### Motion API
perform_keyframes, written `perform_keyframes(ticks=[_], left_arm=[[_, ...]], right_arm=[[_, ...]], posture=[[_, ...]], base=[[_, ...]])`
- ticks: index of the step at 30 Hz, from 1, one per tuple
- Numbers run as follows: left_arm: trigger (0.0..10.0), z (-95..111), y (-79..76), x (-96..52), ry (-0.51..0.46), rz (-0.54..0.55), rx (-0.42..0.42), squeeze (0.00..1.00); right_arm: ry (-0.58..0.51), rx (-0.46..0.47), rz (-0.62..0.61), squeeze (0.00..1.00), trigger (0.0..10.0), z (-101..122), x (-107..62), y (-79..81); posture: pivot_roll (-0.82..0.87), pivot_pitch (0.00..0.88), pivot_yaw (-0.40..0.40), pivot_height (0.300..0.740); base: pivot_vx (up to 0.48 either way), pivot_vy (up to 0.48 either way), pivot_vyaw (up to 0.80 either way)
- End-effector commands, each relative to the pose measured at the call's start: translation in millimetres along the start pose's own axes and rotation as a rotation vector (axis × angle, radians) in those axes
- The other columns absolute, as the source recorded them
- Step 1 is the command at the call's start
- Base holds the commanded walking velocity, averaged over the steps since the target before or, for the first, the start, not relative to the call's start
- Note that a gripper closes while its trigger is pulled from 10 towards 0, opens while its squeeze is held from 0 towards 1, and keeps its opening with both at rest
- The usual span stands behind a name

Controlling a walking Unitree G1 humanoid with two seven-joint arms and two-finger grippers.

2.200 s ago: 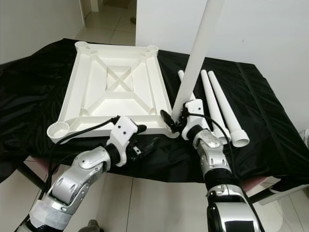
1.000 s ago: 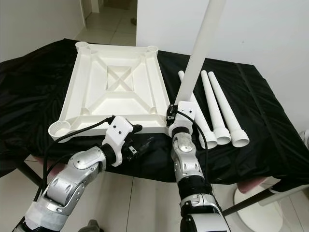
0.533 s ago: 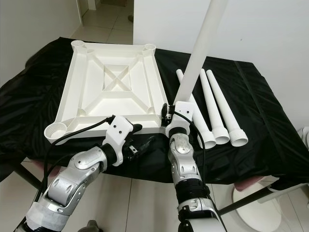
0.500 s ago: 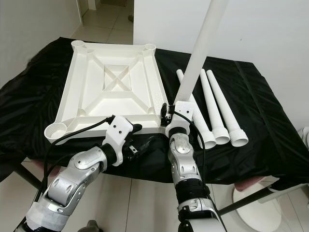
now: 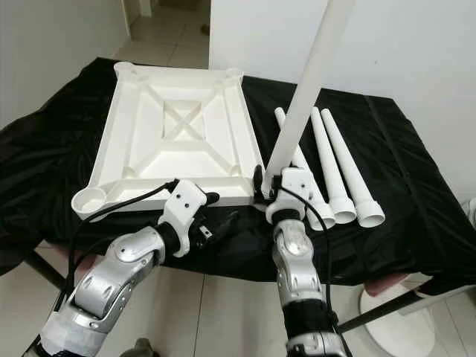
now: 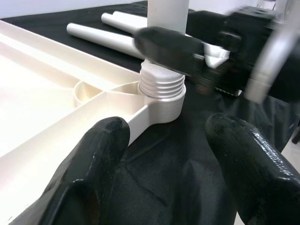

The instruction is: Building children table

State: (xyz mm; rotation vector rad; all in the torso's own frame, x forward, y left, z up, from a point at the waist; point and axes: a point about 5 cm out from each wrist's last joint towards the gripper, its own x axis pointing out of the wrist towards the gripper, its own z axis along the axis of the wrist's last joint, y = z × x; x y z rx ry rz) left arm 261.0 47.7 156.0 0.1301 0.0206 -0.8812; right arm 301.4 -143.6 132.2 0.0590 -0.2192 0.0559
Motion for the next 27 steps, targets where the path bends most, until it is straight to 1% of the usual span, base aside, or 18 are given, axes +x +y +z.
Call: perform_keyframes(ticks=[1, 4, 6, 7, 8, 10, 11, 12, 14, 16, 18, 19, 20, 21, 23, 24, 25, 27], left_arm=[[10.0, -0.8, 4.0, 1.0, -0.004, 0.030, 0.002, 0.00], [10.0, -0.3, 5.8, 1.4, -0.006, 0.037, 0.006, 0.00], [10.0, 0.0, 12.5, 2.9, -0.002, 0.062, 0.020, 0.00], [10.0, 0.0, 12.5, 2.9, -0.002, 0.062, 0.020, 0.00], [10.0, -1.8, 17.4, 4.2, 0.016, 0.079, 0.040, 0.00], [10.0, -3.0, 20.7, 4.9, 0.029, 0.090, 0.054, 0.00], [10.0, -7.0, 27.5, 6.7, 0.063, 0.115, 0.065, 0.00], [10.0, -7.0, 27.5, 6.7, 0.063, 0.115, 0.065, 0.00], [10.0, -12.3, 36.6, 8.6, 0.109, 0.150, 0.068, 0.00], [10.0, -12.3, 36.6, 8.6, 0.109, 0.150, 0.068, 0.00], [10.0, -17.5, 52.7, 13.4, 0.168, 0.222, 0.070, 0.00], [10.0, -17.5, 52.7, 13.4, 0.168, 0.222, 0.070, 0.00], [10.0, -18.7, 60.6, 16.2, 0.196, 0.251, 0.075, 0.00], [10.0, -18.7, 60.6, 16.2, 0.196, 0.251, 0.075, 0.00], [10.0, -19.5, 66.2, 18.4, 0.216, 0.270, 0.078, 0.00], [10.0, -19.4, 72.2, 20.7, 0.230, 0.290, 0.083, 0.00], [10.0, -19.4, 72.2, 20.7, 0.230, 0.290, 0.083, 0.00], [10.0, -19.0, 79.4, 25.2, 0.252, 0.294, 0.110, 0.00]], right_arm=[[-0.035, 0.007, 0.040, 0.00, 10.0, 3.9, -13.8, -3.6], [-0.036, 0.003, 0.043, 0.00, 10.0, 3.9, -18.6, -5.2], [-0.011, 0.005, 0.050, 0.00, 10.0, 1.1, -30.0, -10.4], [-0.011, 0.005, 0.050, 0.00, 10.0, 1.1, -30.0, -10.4], [0.005, -0.006, 0.059, 0.00, 10.0, -1.7, -36.5, -14.2], [0.015, -0.014, 0.066, 0.00, 10.0, -3.5, -40.9, -16.8], [0.031, -0.033, 0.066, 0.00, 10.0, -6.4, -45.4, -21.3], [0.031, -0.033, 0.066, 0.00, 10.0, -6.4, -45.4, -21.3], [0.048, -0.045, 0.067, 0.00, 10.0, -8.4, -50.2, -25.5], [0.048, -0.045, 0.067, 0.00, 10.0, -8.4, -50.2, -25.5], [0.053, -0.032, 0.089, 0.00, 10.0, -8.0, -54.5, -24.3], [0.053, -0.032, 0.089, 0.00, 10.0, -8.0, -54.5, -24.3], [0.056, -0.020, 0.099, 0.00, 10.0, -8.1, -56.5, -23.0], [0.056, -0.020, 0.099, 0.00, 10.0, -8.1, -56.5, -23.0], [0.058, -0.020, 0.108, 0.00, 10.0, -7.7, -58.6, -22.1], [0.059, -0.019, 0.112, 0.00, 10.0, -7.0, -60.1, -21.8], [0.059, -0.019, 0.112, 0.00, 10.0, -7.0, -60.1, -21.8], [0.055, -0.020, 0.107, 0.00, 10.0, -4.3, -61.4, -23.6]], posture=[[0.16, 0.000, -0.081, 0.740], [0.15, 0.000, -0.081, 0.740], [0.14, 0.000, -0.075, 0.740], [0.14, 0.000, -0.075, 0.740], [0.14, 0.000, -0.075, 0.740], [0.14, 0.000, -0.073, 0.740], [0.13, 0.001, -0.068, 0.740], [0.13, 0.001, -0.068, 0.740], [0.13, 0.005, -0.065, 0.740], [0.13, 0.005, -0.065, 0.740], [0.12, 0.014, -0.055, 0.740], [0.12, 0.014, -0.055, 0.740], [0.12, 0.017, -0.047, 0.740], [0.12, 0.017, -0.047, 0.740], [0.11, 0.020, -0.043, 0.740], [0.10, 0.024, -0.036, 0.740], [0.10, 0.024, -0.036, 0.740], [0.09, 0.025, -0.027, 0.740]], base=[[0.000, 0.000, 0.00], [0.000, 0.000, 0.00], [0.000, 0.000, 0.00], [0.000, 0.000, 0.00], [0.000, 0.000, 0.00], [0.000, 0.000, 0.00], [0.000, 0.000, 0.00], [0.000, 0.000, 0.00], [0.000, 0.000, 0.00], [0.000, 0.000, 0.00], [0.000, 0.000, 0.00], [0.000, 0.000, 0.00], [0.000, 0.000, 0.00], [0.000, 0.000, 0.00], [0.000, 0.000, 0.00], [0.000, 0.000, 0.00], [0.000, 0.000, 0.00], [0.000, 0.000, 0.00]])
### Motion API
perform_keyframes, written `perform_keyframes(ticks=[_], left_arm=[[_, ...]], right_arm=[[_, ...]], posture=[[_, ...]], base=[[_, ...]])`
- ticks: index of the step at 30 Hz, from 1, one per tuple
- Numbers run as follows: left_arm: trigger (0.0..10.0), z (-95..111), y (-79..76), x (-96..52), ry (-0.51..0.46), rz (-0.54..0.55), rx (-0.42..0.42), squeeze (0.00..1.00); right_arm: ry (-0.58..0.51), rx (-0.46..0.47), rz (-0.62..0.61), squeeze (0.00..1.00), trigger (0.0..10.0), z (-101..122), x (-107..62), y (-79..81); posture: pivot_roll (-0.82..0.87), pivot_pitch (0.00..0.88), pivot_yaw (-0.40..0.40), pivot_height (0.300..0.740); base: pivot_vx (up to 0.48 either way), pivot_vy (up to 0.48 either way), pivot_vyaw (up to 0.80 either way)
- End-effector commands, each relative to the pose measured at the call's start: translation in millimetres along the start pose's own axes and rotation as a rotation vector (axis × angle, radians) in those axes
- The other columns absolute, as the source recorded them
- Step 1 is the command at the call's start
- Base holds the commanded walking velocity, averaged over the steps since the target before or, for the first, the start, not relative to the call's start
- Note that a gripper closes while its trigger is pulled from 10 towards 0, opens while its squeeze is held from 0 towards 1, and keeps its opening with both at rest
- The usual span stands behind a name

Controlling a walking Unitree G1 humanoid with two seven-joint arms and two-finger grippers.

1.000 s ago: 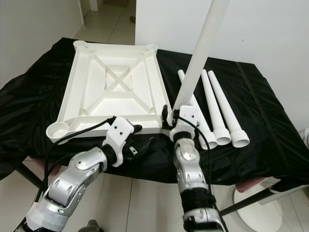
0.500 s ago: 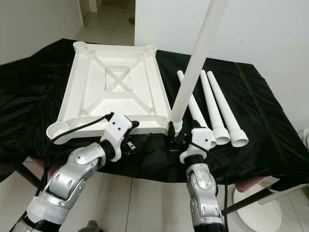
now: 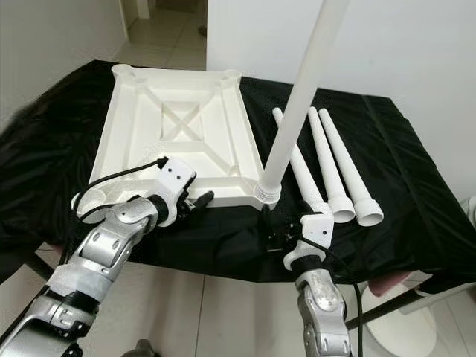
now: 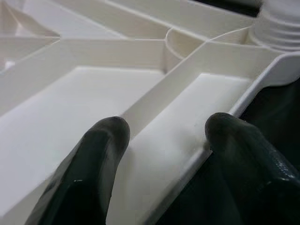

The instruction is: Building children table

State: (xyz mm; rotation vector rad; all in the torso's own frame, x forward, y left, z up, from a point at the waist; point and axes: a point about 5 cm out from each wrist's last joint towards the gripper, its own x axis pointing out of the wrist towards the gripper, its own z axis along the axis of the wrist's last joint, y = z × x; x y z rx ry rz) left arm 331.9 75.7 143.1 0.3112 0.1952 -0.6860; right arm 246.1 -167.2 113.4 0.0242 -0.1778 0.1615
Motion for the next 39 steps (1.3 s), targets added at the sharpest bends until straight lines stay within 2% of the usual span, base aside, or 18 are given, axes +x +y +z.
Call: perform_keyframes(ticks=[1, 6, 12, 14, 15, 20, 24, 26, 29, 36, 39], left_arm=[[10.0, -0.7, 8.2, 2.2, 0.014, 0.119, 0.013, 0.00], [10.0, 2.8, 11.9, 8.2, 0.028, 0.074, 0.058, 0.00], [10.0, 8.0, 8.9, 12.9, 0.039, -0.070, 0.123, 0.00], [10.0, 8.0, 8.9, 12.9, 0.039, -0.070, 0.123, 0.00], [10.0, 13.8, 7.5, 13.7, 0.016, -0.132, 0.120, 0.00], [10.0, 17.4, 7.3, 13.9, 0.001, -0.153, 0.115, 0.00], [10.0, 21.2, 3.9, 12.6, -0.018, -0.221, 0.114, 0.00], [10.0, 17.8, 0.7, 12.3, -0.003, -0.253, 0.124, 0.00], [10.0, 2.4, -10.6, 14.1, 0.052, -0.323, 0.158, 0.00], [10.0, -7.2, -17.4, 15.5, 0.084, -0.383, 0.161, 0.00], [10.0, -17.3, -19.3, 16.2, 0.123, -0.397, 0.159, 0.00]], right_arm=[[0.010, 0.003, 0.000, 0.00, 10.0, 0.4, -2.5, -2.2], [0.000, -0.017, -0.011, 0.00, 10.0, 3.3, -2.1, -6.0], [-0.004, -0.035, -0.021, 0.00, 10.0, 5.2, -0.2, -10.5], [-0.004, -0.035, -0.021, 0.00, 10.0, 5.2, -0.2, -10.5], [-0.008, -0.042, -0.022, 0.00, 10.0, 6.5, 2.2, -10.7], [-0.011, -0.044, -0.021, 0.00, 10.0, 7.0, 3.3, -10.6], [-0.014, -0.042, -0.023, 0.00, 10.0, 7.2, 4.8, -10.2], [-0.013, -0.043, -0.025, 0.00, 10.0, 6.8, 4.8, -10.8], [-0.013, -0.047, -0.034, 0.00, 10.0, 6.1, 5.5, -11.8], [-0.023, -0.050, -0.034, 0.00, 10.0, 7.7, 8.6, -9.3], [-0.030, -0.053, -0.038, 0.00, 10.0, 8.9, 10.5, -10.2]], posture=[[0.09, 0.025, -0.027, 0.740], [0.07, 0.024, -0.013, 0.740], [0.07, 0.021, -0.006, 0.740], [0.07, 0.021, -0.006, 0.740], [0.07, 0.015, -0.004, 0.740], [0.07, 0.015, -0.004, 0.740], [0.07, 0.009, -0.002, 0.740], [0.07, 0.008, -0.001, 0.740], [0.07, 0.006, 0.000, 0.740], [0.06, 0.000, 0.001, 0.740], [0.06, 0.000, 0.004, 0.740]], base=[[0.000, 0.000, 0.00], [0.000, 0.000, 0.00], [0.000, 0.000, 0.00], [0.000, 0.000, 0.00], [0.000, 0.000, 0.00], [0.000, 0.000, 0.00], [0.000, 0.000, 0.00], [0.000, 0.000, 0.00], [0.000, 0.000, 0.00], [0.000, 0.000, 0.00], [0.000, 0.000, 0.00]])
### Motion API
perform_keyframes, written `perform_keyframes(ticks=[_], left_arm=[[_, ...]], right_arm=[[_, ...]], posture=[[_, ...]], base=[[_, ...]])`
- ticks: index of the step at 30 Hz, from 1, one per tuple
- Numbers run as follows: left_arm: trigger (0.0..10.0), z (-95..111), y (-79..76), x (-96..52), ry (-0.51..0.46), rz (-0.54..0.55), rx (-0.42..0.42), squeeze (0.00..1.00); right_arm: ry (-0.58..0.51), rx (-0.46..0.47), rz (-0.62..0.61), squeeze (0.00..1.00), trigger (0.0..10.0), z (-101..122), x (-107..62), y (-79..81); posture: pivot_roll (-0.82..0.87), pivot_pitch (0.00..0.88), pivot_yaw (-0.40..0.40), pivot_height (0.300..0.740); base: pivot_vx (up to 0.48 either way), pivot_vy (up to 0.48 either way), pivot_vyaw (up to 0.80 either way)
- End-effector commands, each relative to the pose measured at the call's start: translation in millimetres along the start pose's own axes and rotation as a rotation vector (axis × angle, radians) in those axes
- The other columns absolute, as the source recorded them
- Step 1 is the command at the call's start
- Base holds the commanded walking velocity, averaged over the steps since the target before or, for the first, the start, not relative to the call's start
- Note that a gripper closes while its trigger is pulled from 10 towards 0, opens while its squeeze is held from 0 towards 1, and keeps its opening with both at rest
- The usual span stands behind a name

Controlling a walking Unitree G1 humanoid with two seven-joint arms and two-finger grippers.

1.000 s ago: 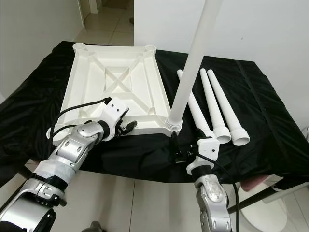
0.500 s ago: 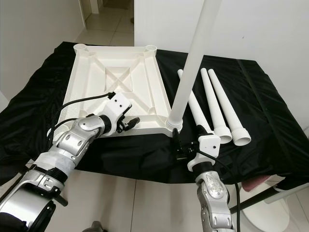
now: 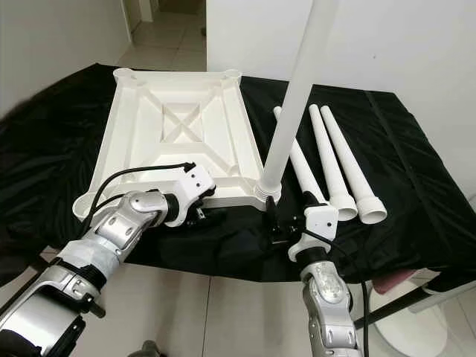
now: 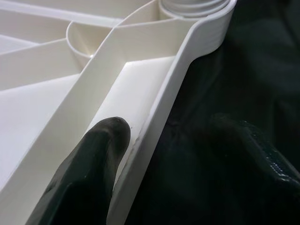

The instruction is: Building children table

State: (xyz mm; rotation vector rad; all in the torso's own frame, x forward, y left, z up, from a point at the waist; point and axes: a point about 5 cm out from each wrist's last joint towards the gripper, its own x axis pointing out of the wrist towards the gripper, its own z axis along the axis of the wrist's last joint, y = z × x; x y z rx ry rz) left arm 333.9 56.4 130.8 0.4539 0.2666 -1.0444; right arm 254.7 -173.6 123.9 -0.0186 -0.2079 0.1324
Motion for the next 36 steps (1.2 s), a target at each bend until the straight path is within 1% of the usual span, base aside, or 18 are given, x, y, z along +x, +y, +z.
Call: perform_keyframes(ticks=[1, 4, 6, 7, 9, 10, 12, 15, 16, 17, 19, 23, 30, 32, 33, 34, 35, 36], left_arm=[[10.0, -15.6, -5.9, 3.1, 0.067, -0.047, -0.007, 0.00], [10.0, -18.4, -4.9, 4.1, 0.082, -0.032, -0.009, 0.00], [10.0, -20.9, -1.3, 5.7, 0.102, 0.006, -0.015, 0.00], [10.0, -21.9, 3.5, 7.1, 0.119, 0.052, -0.027, 0.00], [10.0, -21.9, 3.5, 7.1, 0.119, 0.052, -0.027, 0.00], [10.0, -22.1, 9.6, 8.4, 0.134, 0.104, -0.043, 0.00], [10.0, -22.1, 9.6, 8.4, 0.134, 0.104, -0.043, 0.00], [10.0, -23.4, 25.2, 9.6, 0.175, 0.268, -0.138, 0.00], [10.0, -23.4, 25.2, 9.6, 0.175, 0.268, -0.138, 0.00], [10.0, -23.8, 28.0, 9.6, 0.177, 0.308, -0.157, 0.00], [10.0, -20.8, 33.3, 9.2, 0.151, 0.374, -0.188, 0.00], [10.0, -18.7, 35.6, 8.7, 0.135, 0.400, -0.203, 0.00], [10.0, -12.9, 41.8, 8.6, 0.066, 0.510, -0.294, 0.00], [10.0, -12.9, 41.8, 8.6, 0.066, 0.510, -0.294, 0.00], [9.5, -11.6, 42.5, 8.6, 0.053, 0.526, -0.306, 0.00], [9.5, -11.6, 42.5, 8.6, 0.053, 0.526, -0.306, 0.00], [1.8, -10.4, 43.4, 8.6, 0.042, 0.551, -0.319, 0.00], [1.5, -8.6, 43.6, 9.0, 0.030, 0.570, -0.326, 0.00]], right_arm=[[-0.005, -0.007, -0.015, 0.00, 10.0, 0.1, 2.1, -3.2], [-0.007, -0.011, -0.018, 0.00, 10.0, 0.3, 2.6, -4.0], [-0.009, -0.013, -0.021, 0.00, 10.0, 0.6, 3.4, -4.8], [-0.011, -0.013, -0.023, 0.00, 10.0, 1.0, 4.2, -5.2], [-0.011, -0.013, -0.023, 0.00, 10.0, 1.0, 4.2, -5.2], [-0.013, -0.014, -0.025, 0.00, 10.0, 1.1, 4.8, -5.0], [-0.013, -0.014, -0.025, 0.00, 10.0, 1.1, 4.8, -5.0], [-0.016, -0.011, -0.028, 0.00, 10.0, 1.0, 6.2, -2.4], [-0.016, -0.011, -0.028, 0.00, 10.0, 1.0, 6.2, -2.4], [-0.017, -0.011, -0.028, 0.00, 10.0, 1.0, 6.7, -1.8], [-0.019, -0.011, -0.030, 0.00, 10.0, 1.2, 7.7, -1.1], [-0.020, -0.012, -0.031, 0.00, 10.0, 1.2, 8.1, -1.0], [-0.021, -0.015, -0.035, 0.00, 10.0, 0.9, 9.3, -0.1], [-0.021, -0.015, -0.035, 0.00, 10.0, 0.9, 9.3, -0.1], [-0.022, -0.015, -0.036, 0.00, 10.0, 1.0, 9.3, -0.1], [-0.022, -0.015, -0.036, 0.00, 10.0, 1.0, 9.3, -0.1], [-0.021, -0.016, -0.037, 0.00, 10.0, 0.9, 9.8, 0.1], [-0.022, -0.016, -0.036, 0.00, 10.0, 1.0, 10.4, 0.4]], posture=[[0.06, 0.000, 0.005, 0.740], [0.06, 0.000, 0.007, 0.740], [0.06, 0.000, 0.007, 0.740], [0.06, 0.000, 0.010, 0.740], [0.06, 0.000, 0.010, 0.740], [0.06, 0.000, 0.011, 0.740], [0.06, 0.000, 0.011, 0.740], [0.06, 0.000, 0.017, 0.740], [0.06, 0.000, 0.017, 0.740], [0.06, 0.000, 0.017, 0.740], [0.06, 0.000, 0.021, 0.740], [0.06, 0.000, 0.021, 0.740], [0.06, 0.000, 0.019, 0.740], [0.06, 0.000, 0.019, 0.740], [0.06, 0.000, 0.018, 0.740], [0.06, 0.000, 0.018, 0.740], [0.06, 0.000, 0.015, 0.740], [0.06, 0.000, 0.015, 0.740]], base=[[0.000, 0.000, 0.00], [0.000, 0.000, 0.00], [0.000, 0.000, 0.00], [0.000, 0.000, 0.00], [0.000, 0.000, 0.00], [0.000, 0.000, 0.00], [0.000, 0.000, 0.00], [0.000, 0.000, 0.00], [0.000, 0.000, 0.00], [0.000, 0.000, 0.00], [0.000, 0.000, 0.00], [0.000, 0.000, 0.00], [0.000, 0.000, 0.00], [0.000, 0.000, 0.00], [0.000, 0.000, 0.00], [0.000, 0.000, 0.00], [0.000, 0.000, 0.00], [0.000, 0.000, 0.00]])
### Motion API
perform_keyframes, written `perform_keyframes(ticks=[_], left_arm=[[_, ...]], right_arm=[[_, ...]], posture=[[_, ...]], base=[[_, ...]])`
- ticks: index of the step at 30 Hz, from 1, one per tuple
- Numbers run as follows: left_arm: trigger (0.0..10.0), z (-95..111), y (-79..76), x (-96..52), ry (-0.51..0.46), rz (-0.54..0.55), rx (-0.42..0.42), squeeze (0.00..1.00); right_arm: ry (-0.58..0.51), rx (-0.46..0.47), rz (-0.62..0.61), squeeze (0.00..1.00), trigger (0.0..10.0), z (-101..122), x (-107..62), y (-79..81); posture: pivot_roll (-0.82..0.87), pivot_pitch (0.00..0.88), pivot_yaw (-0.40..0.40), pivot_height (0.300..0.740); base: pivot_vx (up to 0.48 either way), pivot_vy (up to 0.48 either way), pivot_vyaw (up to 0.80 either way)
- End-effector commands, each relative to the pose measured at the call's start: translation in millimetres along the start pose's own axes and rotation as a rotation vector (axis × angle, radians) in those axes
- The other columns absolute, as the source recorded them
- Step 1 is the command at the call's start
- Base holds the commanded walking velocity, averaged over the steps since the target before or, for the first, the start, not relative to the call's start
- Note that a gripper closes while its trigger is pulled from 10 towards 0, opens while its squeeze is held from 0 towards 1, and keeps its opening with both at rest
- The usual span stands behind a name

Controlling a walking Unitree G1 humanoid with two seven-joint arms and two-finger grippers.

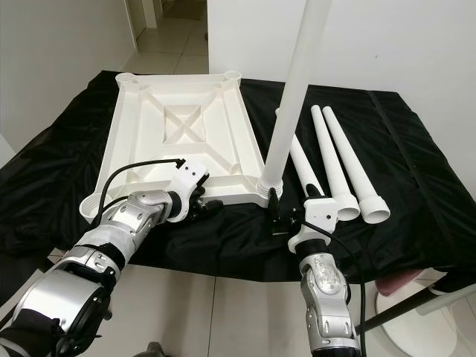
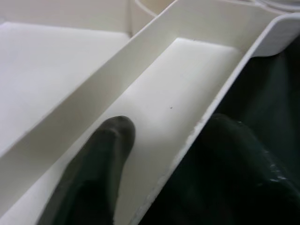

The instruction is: Building children table

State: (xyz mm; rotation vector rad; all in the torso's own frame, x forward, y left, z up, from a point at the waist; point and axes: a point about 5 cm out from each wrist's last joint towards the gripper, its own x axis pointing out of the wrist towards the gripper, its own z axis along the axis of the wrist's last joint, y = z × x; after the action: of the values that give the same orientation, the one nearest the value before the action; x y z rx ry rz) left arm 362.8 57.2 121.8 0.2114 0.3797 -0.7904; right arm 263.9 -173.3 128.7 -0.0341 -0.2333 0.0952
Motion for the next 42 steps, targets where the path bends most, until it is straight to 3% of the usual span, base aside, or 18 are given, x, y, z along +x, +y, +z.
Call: perform_keyframes(ticks=[1, 3, 12, 20, 27, 29, 32, 33, 34, 35, 36, 37, 42], left_arm=[[1.5, 5.8, 20.5, -4.1, -0.039, 0.368, -0.032, 0.00], [0.0, 10.4, 17.8, -3.1, -0.060, 0.377, -0.032, 0.00], [0.0, 18.2, 7.7, -2.1, -0.092, 0.342, -0.018, 0.00], [0.0, 9.6, 5.6, -6.4, -0.083, 0.361, -0.034, 0.00], [0.0, 24.7, 5.5, -0.4, -0.128, 0.388, -0.040, 0.00], [0.8, 43.0, 0.3, 6.0, -0.173, 0.393, -0.051, 0.00], [0.8, 50.2, -2.6, 8.5, -0.190, 0.392, -0.056, 0.00], [0.0, 57.2, -7.1, 10.7, -0.207, 0.383, -0.052, 0.00], [0.0, 57.2, -7.1, 10.7, -0.207, 0.383, -0.052, 0.00], [4.2, 64.4, -11.3, 12.8, -0.225, 0.378, -0.052, 0.00], [3.5, 70.0, -14.7, 14.4, -0.241, 0.377, -0.054, 0.00], [10.0, 75.3, -18.1, 16.6, -0.246, 0.376, -0.053, 0.00], [10.0, 83.8, -27.6, 20.9, -0.270, 0.341, -0.035, 0.00]], right_arm=[[0.002, 0.005, -0.001, 0.00, 10.0, -1.8, 0.3, 1.6], [0.001, 0.004, -0.001, 0.00, 10.0, -1.3, 1.3, 1.5], [0.000, 0.000, -0.003, 0.00, 10.0, -0.8, 2.4, 0.5], [0.001, -0.005, -0.006, 0.00, 10.0, -1.1, 2.1, -0.5], [0.002, -0.007, -0.002, 0.00, 10.0, -1.2, 5.0, 0.0], [-0.002, -0.010, -0.002, 0.00, 10.0, -0.5, 7.0, -0.1], [-0.003, -0.011, -0.002, 0.00, 10.0, -0.1, 7.7, -0.1], [-0.005, -0.011, -0.005, 0.00, 10.0, 0.3, 8.1, -0.2], [-0.005, -0.011, -0.005, 0.00, 10.0, 0.3, 8.1, -0.2], [-0.007, -0.011, -0.010, 0.00, 10.0, 0.7, 8.2, -0.3], [-0.009, -0.011, -0.015, 0.00, 10.0, 0.9, 8.0, -0.4], [-0.010, -0.012, -0.020, 0.00, 10.0, 1.2, 7.5, -0.1], [-0.011, -0.017, -0.027, 0.00, 10.0, 1.5, 5.8, 1.0]], posture=[[0.06, 0.000, 0.015, 0.740], [0.07, 0.000, 0.012, 0.740], [0.07, 0.001, 0.011, 0.740], [0.08, 0.008, 0.006, 0.740], [0.08, 0.008, 0.000, 0.740], [0.08, 0.009, 0.002, 0.740], [0.08, 0.009, 0.002, 0.740], [0.07, 0.009, 0.007, 0.740], [0.07, 0.009, 0.007, 0.740], [0.07, 0.010, 0.012, 0.740], [0.06, 0.010, 0.015, 0.740], [0.06, 0.012, 0.018, 0.740], [0.05, 0.014, 0.024, 0.740]], base=[[0.000, 0.000, 0.00], [0.000, 0.000, 0.00], [0.000, 0.000, 0.00], [0.000, 0.000, 0.00], [0.000, 0.000, 0.00], [0.000, 0.000, 0.00], [0.000, 0.000, 0.00], [0.000, 0.000, 0.00], [0.000, 0.000, 0.00], [0.000, 0.000, 0.00], [0.000, 0.000, 0.00], [0.000, 0.000, 0.00], [0.000, 0.000, 0.00]])
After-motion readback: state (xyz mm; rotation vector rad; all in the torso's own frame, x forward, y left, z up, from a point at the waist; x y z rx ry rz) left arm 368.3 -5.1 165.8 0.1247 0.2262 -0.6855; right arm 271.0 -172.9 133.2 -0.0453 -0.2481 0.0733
